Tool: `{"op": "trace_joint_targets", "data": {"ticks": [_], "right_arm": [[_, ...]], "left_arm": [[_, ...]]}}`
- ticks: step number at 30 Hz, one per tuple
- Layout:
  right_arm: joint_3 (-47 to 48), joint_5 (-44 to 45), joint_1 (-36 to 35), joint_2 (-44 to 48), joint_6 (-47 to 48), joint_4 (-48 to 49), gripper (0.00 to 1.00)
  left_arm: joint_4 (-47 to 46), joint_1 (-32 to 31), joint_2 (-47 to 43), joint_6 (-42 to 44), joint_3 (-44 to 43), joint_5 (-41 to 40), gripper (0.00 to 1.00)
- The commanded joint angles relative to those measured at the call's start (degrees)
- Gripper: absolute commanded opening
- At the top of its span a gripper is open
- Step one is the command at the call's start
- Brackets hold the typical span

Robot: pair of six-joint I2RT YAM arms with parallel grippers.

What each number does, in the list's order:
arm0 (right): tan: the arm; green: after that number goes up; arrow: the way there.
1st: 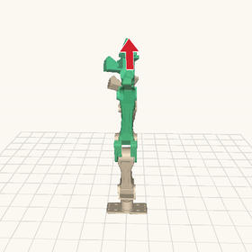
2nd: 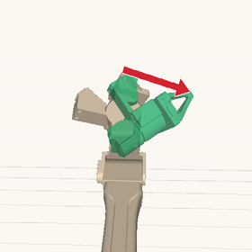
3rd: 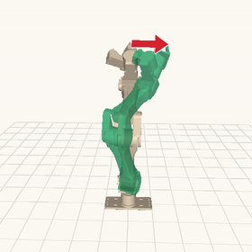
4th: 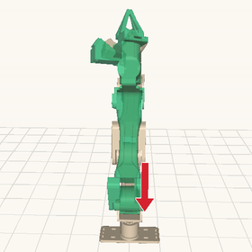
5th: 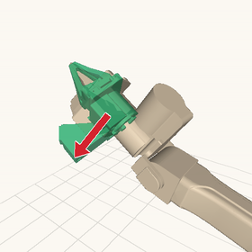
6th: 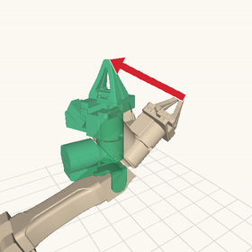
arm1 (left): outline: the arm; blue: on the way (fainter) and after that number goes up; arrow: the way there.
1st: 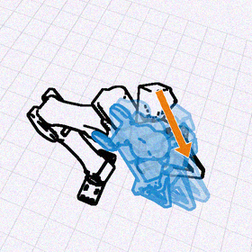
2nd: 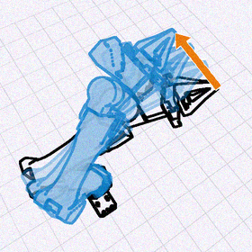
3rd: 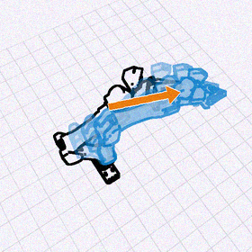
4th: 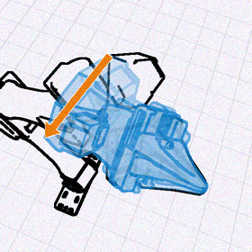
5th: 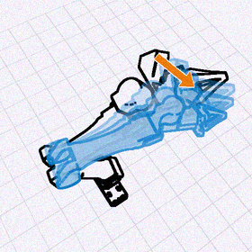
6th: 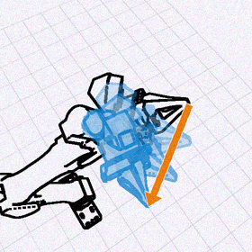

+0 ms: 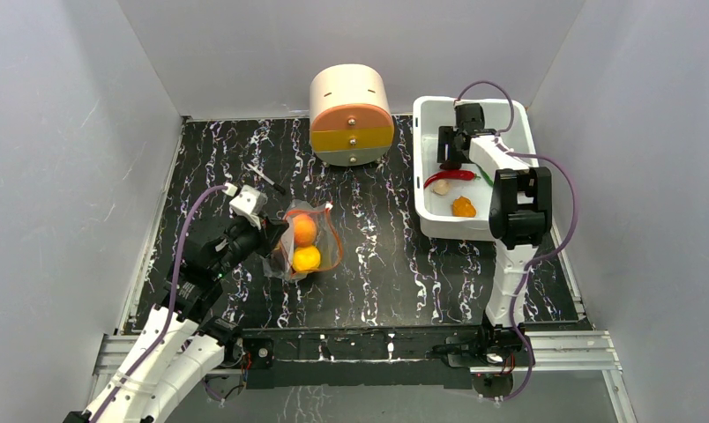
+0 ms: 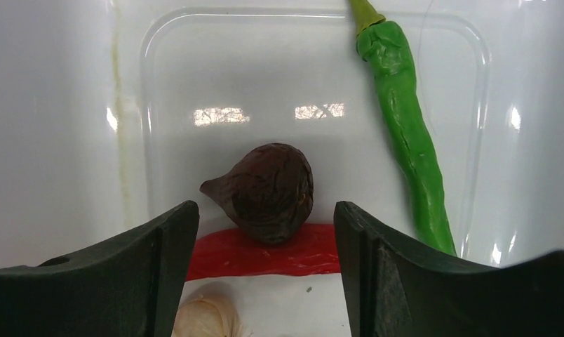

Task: Place the food in the zip-top bag and seal the zipper
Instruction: Pick up the fake fruit from the bin.

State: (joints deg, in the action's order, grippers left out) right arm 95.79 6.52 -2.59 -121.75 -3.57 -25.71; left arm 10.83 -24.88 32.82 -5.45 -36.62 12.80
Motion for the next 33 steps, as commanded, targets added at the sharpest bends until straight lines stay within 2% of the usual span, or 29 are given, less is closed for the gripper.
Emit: {"op": "trace_joint_targets", "data": {"ticks": [1, 6, 10, 13, 15, 18, 23, 33], "right_arm": [[4.18, 1.12, 0.21, -1.12, -1.40, 0.43, 0.69], [5.10, -0.92, 0.42, -3.10, -2.56, 0.61, 0.59], [5.63, -0.33, 0.57, -4.17, -3.10, 0.39, 0.59], [6.26, -0.53, 0.57, -4.54, -3.04, 0.26, 0.52], [6.83, 0.09, 0.57, -4.75, -2.74, -0.01, 0.53], [7.74, 0.98, 0.54, -5.34, -2.28, -0.55, 0.60], [9.23, 0.85, 0.57, -5.87, -2.14, -1.55, 0.43], [9.12, 1.12, 0.55, -3.64, -2.40, -2.84, 0.35]], "left_arm": [[-1.29, -0.25, -0.05, 0.71, -0.34, -0.15, 0.00], [-1.35, -0.25, -0.06, 0.75, -0.22, -0.28, 0.00], [-1.27, -0.25, -0.50, 0.93, -0.15, -0.62, 0.00], [-1.50, -0.25, -0.53, 0.88, -0.06, -0.61, 0.00], [-1.39, -0.25, -0.27, 0.88, -0.13, -0.47, 0.00], [-1.41, -0.25, -0.21, 0.88, -0.12, -0.40, 0.00], [-1.35, -0.25, -0.28, 0.96, -0.12, -0.66, 0.00], [-1.43, -0.25, -0.30, 0.97, -0.07, -0.76, 0.00]]}}
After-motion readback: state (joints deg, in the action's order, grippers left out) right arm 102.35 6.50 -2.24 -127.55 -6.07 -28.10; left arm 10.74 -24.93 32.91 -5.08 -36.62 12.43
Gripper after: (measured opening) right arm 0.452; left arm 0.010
